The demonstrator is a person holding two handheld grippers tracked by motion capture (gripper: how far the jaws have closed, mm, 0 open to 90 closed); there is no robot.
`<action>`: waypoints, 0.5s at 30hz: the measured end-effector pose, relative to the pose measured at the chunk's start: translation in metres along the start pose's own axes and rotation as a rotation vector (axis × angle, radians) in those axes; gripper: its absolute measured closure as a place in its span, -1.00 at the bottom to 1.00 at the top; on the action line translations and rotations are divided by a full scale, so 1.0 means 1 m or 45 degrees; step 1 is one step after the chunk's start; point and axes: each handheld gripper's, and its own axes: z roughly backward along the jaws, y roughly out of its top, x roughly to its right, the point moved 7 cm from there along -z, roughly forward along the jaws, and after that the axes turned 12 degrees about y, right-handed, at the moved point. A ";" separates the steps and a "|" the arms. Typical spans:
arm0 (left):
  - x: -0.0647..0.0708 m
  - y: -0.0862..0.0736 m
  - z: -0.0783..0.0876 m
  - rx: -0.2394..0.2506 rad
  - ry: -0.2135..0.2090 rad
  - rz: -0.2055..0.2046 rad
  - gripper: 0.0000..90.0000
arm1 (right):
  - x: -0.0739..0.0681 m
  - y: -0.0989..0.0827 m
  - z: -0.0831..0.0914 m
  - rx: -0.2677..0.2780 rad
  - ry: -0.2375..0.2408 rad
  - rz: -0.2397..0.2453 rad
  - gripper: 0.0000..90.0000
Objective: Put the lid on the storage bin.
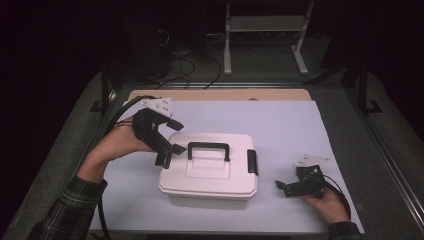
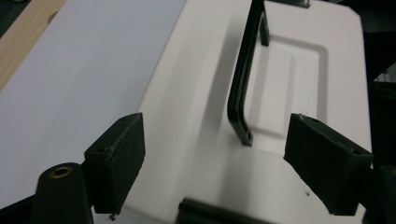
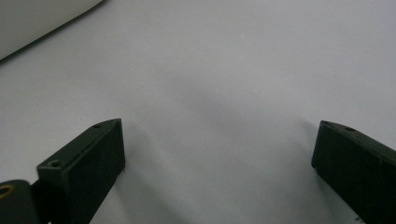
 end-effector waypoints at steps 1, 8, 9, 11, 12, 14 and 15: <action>-0.001 -0.004 0.002 -0.008 0.018 0.005 -0.60 | 0.000 0.000 0.000 0.000 0.000 0.001 -0.95; -0.007 -0.031 0.018 -0.028 0.116 0.081 -0.73 | 0.000 0.000 0.000 0.000 -0.001 0.003 -0.95; -0.008 -0.038 0.022 -0.026 0.134 0.094 -0.74 | 0.000 0.000 0.000 -0.001 -0.001 0.004 -0.95; -0.008 -0.046 0.026 -0.020 0.150 0.111 -0.76 | 0.000 0.000 0.000 0.000 -0.001 0.004 -0.95; -0.008 -0.050 0.028 -0.019 0.160 0.113 -0.78 | 0.000 0.000 0.000 0.000 -0.001 0.004 -0.95; -0.009 -0.059 0.032 -0.014 0.183 0.123 -0.81 | 0.000 0.000 0.000 -0.001 -0.001 0.003 -0.95; -0.008 -0.066 0.034 -0.011 0.193 0.139 -0.82 | 0.000 0.000 0.000 -0.001 -0.001 0.003 -0.95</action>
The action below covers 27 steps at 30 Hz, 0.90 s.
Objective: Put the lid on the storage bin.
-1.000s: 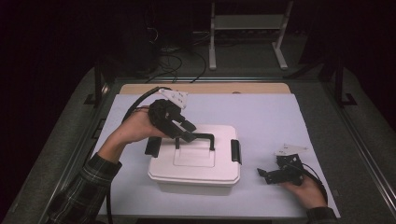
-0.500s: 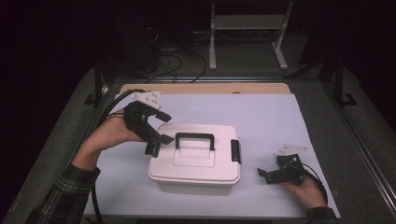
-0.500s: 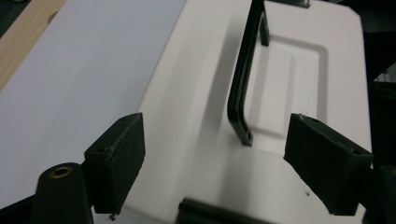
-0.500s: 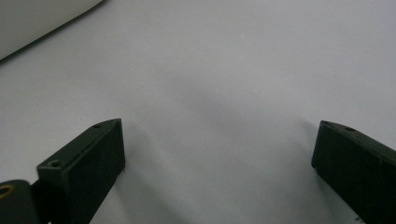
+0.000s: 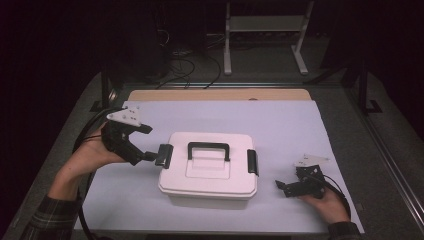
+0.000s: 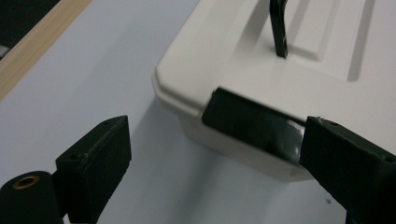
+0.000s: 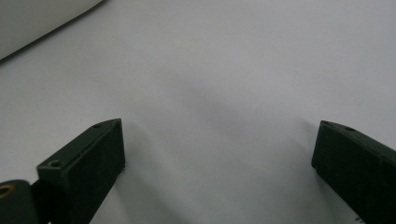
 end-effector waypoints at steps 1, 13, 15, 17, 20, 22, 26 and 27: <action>-0.001 -0.004 0.001 -0.001 0.005 0.002 -0.83 | 0.000 0.000 0.000 0.000 0.000 0.000 -0.95; -0.010 -0.070 0.001 -0.028 0.152 0.150 -0.88 | 0.000 0.000 0.000 0.000 -0.001 0.001 -0.95; -0.011 -0.079 -0.001 -0.032 0.181 0.174 -0.88 | 0.000 0.000 0.000 0.000 -0.001 0.001 -0.95; -0.012 -0.088 -0.005 -0.036 0.207 0.198 -0.88 | 0.000 0.000 0.000 0.000 0.000 0.001 -0.95; -0.012 -0.102 -0.011 -0.039 0.245 0.231 -0.88 | 0.000 0.000 0.000 0.000 -0.001 0.001 -0.95; -0.011 -0.109 -0.015 -0.042 0.267 0.245 -0.88 | 0.000 0.000 0.000 0.000 -0.001 0.000 -0.95; -0.009 -0.123 -0.023 -0.044 0.299 0.283 -0.88 | 0.000 0.000 0.000 0.000 -0.001 0.001 -0.95; -0.009 -0.126 -0.025 -0.042 0.304 0.296 -0.88 | 0.000 0.000 0.000 -0.001 0.000 0.002 -0.95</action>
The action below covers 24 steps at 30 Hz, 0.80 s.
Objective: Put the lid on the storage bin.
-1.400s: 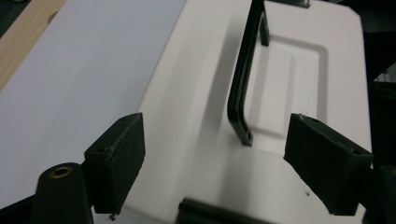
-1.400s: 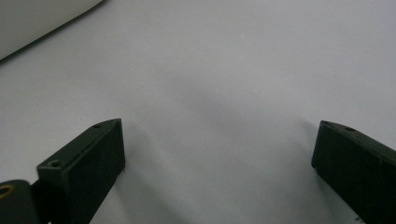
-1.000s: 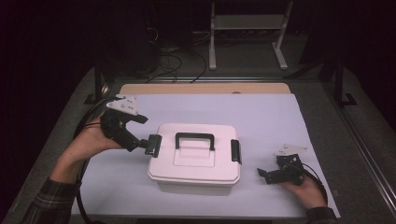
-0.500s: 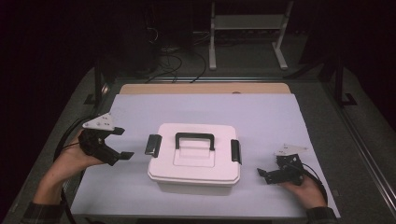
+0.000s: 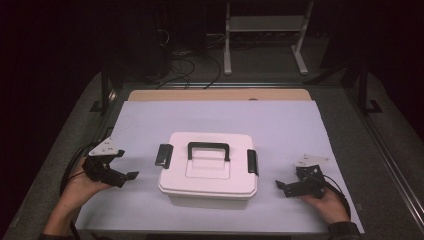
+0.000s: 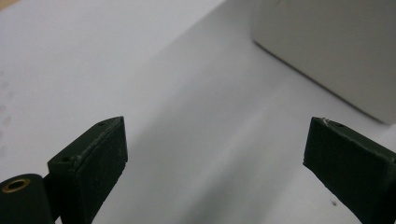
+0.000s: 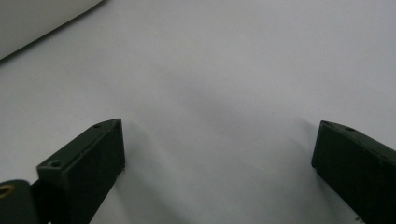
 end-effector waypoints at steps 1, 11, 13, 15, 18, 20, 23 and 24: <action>0.000 -0.003 -0.002 0.001 0.001 0.010 -0.88 | 0.000 0.000 0.000 0.000 0.000 0.000 -0.95; 0.002 -0.030 -0.017 0.001 0.046 0.102 -0.88 | 0.000 0.000 0.000 0.002 -0.001 0.001 -0.95; 0.003 -0.035 -0.020 -0.002 0.049 0.114 -0.88 | 0.000 0.000 0.000 0.003 0.000 0.000 -0.95; 0.004 -0.039 -0.022 -0.004 0.052 0.126 -0.88 | 0.000 0.000 0.000 0.003 0.000 0.001 -0.95; 0.006 -0.046 -0.028 -0.021 0.057 0.134 -0.88 | 0.000 0.000 0.000 0.003 0.000 0.000 -0.95; 0.006 -0.049 -0.030 -0.023 0.062 0.146 -0.88 | 0.000 0.000 0.000 0.003 0.000 0.000 -0.95; 0.007 -0.052 -0.033 -0.026 0.072 0.155 -0.88 | 0.000 0.000 0.000 0.003 0.000 0.000 -0.95; 0.007 -0.053 -0.034 -0.027 0.078 0.157 -0.88 | 0.000 0.000 0.000 0.003 0.000 0.000 -0.95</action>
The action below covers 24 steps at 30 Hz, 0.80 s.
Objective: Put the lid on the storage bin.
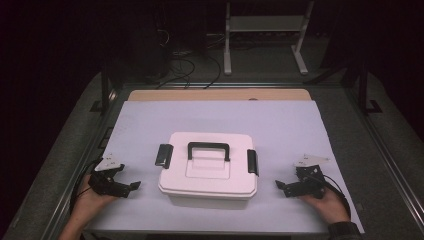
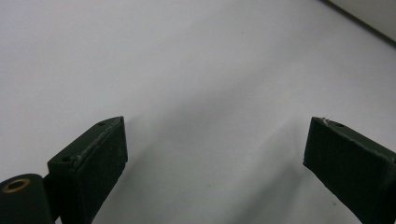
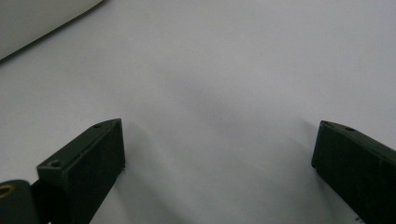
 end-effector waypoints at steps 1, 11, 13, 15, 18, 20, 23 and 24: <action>0.000 0.000 0.000 0.000 0.000 0.000 -0.89 | 0.000 0.000 0.000 0.001 0.001 0.000 -0.95; 0.001 -0.005 -0.004 -0.005 0.030 0.010 -0.97 | 0.000 0.000 0.000 0.001 0.001 0.000 -0.95; 0.001 -0.005 -0.004 -0.007 0.029 0.013 -0.98 | 0.000 0.000 0.000 0.001 0.000 0.000 -0.95; 0.001 -0.006 -0.004 -0.009 0.029 0.012 -0.98 | 0.000 0.000 0.000 0.001 0.001 0.000 -0.95; 0.001 -0.006 -0.005 -0.006 0.027 0.016 -0.98 | 0.000 0.000 0.000 0.000 0.000 0.000 -0.95; 0.001 -0.006 -0.005 -0.006 0.028 0.015 -0.98 | 0.000 0.000 0.000 0.001 0.000 0.000 -0.95; 0.001 -0.006 -0.005 -0.007 0.027 0.015 -0.98 | 0.000 0.000 0.000 0.000 0.000 0.000 -0.95; 0.001 -0.006 -0.005 -0.007 0.027 0.015 -0.98 | 0.000 0.000 0.000 0.000 0.000 0.000 -0.95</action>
